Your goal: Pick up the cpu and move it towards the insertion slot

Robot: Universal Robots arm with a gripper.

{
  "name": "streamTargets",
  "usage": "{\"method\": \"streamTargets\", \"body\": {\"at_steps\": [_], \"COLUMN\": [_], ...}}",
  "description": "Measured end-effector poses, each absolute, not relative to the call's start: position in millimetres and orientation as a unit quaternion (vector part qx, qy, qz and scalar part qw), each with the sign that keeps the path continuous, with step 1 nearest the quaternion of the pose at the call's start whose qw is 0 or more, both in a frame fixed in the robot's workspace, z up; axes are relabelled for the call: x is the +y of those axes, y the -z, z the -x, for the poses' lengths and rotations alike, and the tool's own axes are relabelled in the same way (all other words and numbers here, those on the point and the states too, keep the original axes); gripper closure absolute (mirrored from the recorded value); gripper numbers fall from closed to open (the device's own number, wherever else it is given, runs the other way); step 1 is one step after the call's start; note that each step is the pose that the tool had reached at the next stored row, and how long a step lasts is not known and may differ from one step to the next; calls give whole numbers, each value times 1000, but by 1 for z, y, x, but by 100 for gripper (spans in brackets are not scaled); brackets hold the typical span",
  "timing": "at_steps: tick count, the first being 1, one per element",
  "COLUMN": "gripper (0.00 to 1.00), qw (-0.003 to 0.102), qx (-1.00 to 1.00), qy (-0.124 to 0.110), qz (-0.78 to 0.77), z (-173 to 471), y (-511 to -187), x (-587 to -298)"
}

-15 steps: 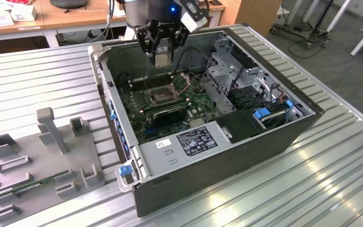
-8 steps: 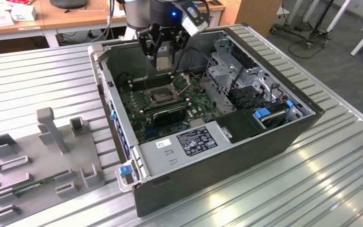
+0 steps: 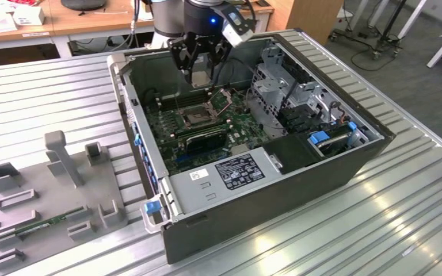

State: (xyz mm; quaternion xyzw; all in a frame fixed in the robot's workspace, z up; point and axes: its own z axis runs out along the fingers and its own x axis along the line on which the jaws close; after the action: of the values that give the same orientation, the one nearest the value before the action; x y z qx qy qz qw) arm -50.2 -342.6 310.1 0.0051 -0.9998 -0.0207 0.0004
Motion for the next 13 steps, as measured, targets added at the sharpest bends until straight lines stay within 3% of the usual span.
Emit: {"method": "streamTargets", "body": {"at_steps": [13], "gripper": [45], "qw": [0], "qx": [-1000], "qy": [21], "qz": [-5], "z": [50], "y": [-310], "x": [-340]}}
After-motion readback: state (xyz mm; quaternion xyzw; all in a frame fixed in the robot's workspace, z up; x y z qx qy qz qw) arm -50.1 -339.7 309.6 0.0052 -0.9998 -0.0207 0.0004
